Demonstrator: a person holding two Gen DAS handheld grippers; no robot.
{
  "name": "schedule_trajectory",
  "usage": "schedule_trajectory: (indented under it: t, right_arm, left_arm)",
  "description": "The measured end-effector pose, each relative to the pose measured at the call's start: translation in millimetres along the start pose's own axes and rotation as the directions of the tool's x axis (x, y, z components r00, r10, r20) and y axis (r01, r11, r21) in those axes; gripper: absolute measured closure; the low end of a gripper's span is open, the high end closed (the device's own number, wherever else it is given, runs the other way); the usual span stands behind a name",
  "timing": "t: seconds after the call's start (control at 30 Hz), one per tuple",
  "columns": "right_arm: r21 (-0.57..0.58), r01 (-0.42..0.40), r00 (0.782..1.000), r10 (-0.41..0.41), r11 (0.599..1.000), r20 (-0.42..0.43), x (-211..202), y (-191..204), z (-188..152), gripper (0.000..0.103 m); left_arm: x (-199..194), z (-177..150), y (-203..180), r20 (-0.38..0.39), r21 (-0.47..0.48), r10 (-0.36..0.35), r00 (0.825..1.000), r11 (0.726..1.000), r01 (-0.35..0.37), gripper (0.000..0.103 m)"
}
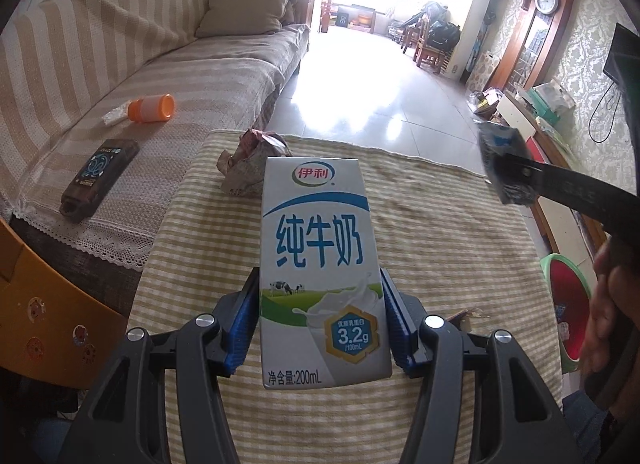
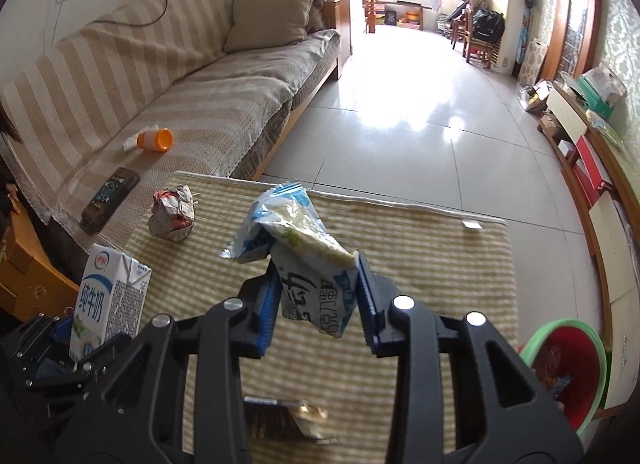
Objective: Collect trash
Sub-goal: 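Carry the milk carton and snack bag over the red bucket, then open both tools to drop the carton and snack bag into the bucket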
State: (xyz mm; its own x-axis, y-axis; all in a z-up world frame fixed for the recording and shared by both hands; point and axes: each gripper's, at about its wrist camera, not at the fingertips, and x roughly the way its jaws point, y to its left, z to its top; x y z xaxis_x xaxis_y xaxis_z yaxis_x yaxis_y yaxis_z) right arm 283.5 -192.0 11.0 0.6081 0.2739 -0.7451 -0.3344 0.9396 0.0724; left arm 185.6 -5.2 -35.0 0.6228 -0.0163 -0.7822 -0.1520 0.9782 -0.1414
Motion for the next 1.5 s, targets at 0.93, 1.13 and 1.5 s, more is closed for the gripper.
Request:
schedule_trajectory:
  t: [0.93,1.13,1.5]
  right_arm:
    - [0.389,0.165,0.972,-0.216,0.906,0.092,-136,-227,-98,0.069]
    - [0.472,0.205,0.962,-0.266,0.858,0.067,-146,-279,-129,0.069]
    - [0.554,0.197,0.968,-0.251,0.809,0.023,-136,-331,-176,0.069]
  left_arm:
    - [-23,24,-202,0.009,0.276,-0.231,0.973,0.936,0.220,0.050]
    - [-8,17,-265,-0.066,0.294,-0.345,0.936,0.890,0.349,0.050]
    - [38,-20,-350,-0.263,0.295,-0.455,0.851,0.801,0.520,0.050]
